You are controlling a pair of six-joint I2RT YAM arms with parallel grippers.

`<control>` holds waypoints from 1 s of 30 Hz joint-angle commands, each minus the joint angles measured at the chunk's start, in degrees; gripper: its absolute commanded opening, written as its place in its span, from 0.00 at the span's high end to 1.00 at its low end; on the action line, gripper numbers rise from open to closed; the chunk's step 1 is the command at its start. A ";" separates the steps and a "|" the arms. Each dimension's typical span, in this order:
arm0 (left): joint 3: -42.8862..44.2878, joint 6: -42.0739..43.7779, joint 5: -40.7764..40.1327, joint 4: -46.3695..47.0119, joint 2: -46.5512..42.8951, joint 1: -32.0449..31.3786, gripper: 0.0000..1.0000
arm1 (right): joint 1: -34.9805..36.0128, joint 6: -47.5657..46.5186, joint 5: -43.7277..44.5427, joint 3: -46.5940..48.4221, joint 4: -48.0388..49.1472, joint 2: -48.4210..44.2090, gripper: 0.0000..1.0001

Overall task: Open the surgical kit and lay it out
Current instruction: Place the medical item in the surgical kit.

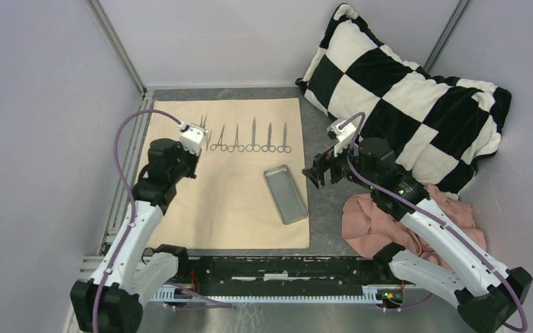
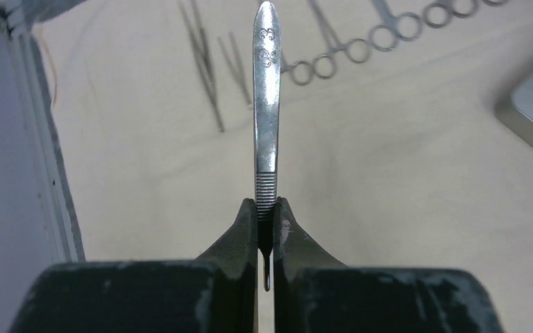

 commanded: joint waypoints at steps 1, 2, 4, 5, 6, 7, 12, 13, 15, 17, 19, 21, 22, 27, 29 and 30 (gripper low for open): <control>1.62 -6.76 5.57 5.07 4.74 12.51 0.98 | 0.03 -1.60 0.88 -2.18 -0.52 -1.25 0.09; 1.78 -7.96 5.50 5.64 6.98 15.40 0.98 | -0.01 -1.63 0.43 -2.70 -0.40 -1.79 0.09; 2.07 -9.74 6.84 8.08 11.11 19.73 0.98 | -0.01 -1.48 -0.27 -3.97 0.43 -2.80 0.10; 2.35 -10.51 7.73 9.95 14.20 21.13 0.98 | 0.03 -1.53 -0.68 -4.50 0.66 -3.23 0.10; 3.02 -10.81 9.09 11.18 17.05 22.13 0.98 | 0.06 -1.55 -0.86 -4.90 0.74 -3.61 0.10; 4.49 -10.79 10.45 11.71 20.30 22.90 0.98 | 0.03 -1.57 -0.97 -5.24 0.94 -3.88 0.10; 13.47 -14.03 18.78 13.50 34.91 25.62 0.98 | 0.02 -1.52 -1.31 -5.95 0.99 -4.25 0.09; 14.61 -14.08 19.35 14.19 37.07 25.72 0.98 | 0.04 -1.77 -1.17 -6.03 0.89 -4.49 0.10; 16.57 -15.28 19.87 14.79 40.86 26.14 0.98 | 0.05 -1.95 -0.58 -6.47 1.13 -4.79 0.10; 18.67 -16.37 20.42 14.70 43.90 26.55 0.98 | 0.01 -2.01 -0.25 -6.74 1.43 -4.70 0.10; 19.48 -17.83 20.95 16.15 45.83 26.65 0.98 | 0.02 -2.14 -0.34 -6.88 1.94 -4.32 0.09; 20.49 -19.80 22.32 16.81 48.02 26.62 0.98 | 0.04 -2.26 -0.09 -7.16 2.32 -4.10 0.10; 20.94 -21.04 22.68 17.07 49.17 26.63 0.98 | 0.05 -2.26 0.04 -7.47 2.56 -3.96 0.10; 22.25 -24.42 23.83 19.10 54.14 26.63 0.98 | -0.01 -2.25 0.44 -8.03 3.28 -3.57 0.09; 22.23 -25.19 23.83 19.39 55.62 26.69 0.98 | 0.08 -2.25 0.37 -7.57 3.17 -3.27 0.10; 22.39 -25.23 23.77 19.43 56.35 26.68 0.98 | 0.03 -2.30 0.37 -7.37 3.19 -3.08 0.10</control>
